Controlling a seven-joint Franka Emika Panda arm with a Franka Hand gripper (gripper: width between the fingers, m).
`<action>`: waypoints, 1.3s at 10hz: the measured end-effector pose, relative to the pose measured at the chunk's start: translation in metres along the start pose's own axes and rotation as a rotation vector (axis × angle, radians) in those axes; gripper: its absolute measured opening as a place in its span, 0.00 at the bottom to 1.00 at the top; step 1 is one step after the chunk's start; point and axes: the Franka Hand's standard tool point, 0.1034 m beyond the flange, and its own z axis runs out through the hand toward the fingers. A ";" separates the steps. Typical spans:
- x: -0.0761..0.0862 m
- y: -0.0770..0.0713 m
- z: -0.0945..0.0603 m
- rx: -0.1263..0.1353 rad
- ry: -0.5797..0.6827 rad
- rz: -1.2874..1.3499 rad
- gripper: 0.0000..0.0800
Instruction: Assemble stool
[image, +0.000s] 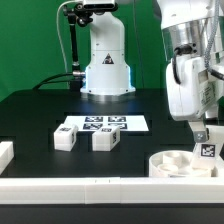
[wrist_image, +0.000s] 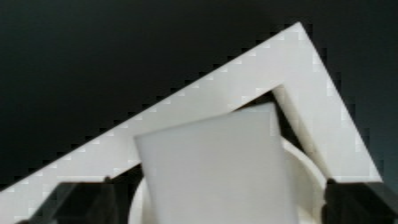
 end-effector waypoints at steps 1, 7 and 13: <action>0.002 0.003 -0.002 -0.030 0.004 -0.068 0.78; 0.065 -0.029 -0.031 -0.029 0.044 -0.340 0.81; 0.069 -0.023 -0.027 -0.061 0.048 -0.504 0.81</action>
Offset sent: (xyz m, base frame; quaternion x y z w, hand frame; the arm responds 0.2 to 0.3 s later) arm -0.0205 -0.0470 0.0215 -0.0177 0.0254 -0.1381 0.9899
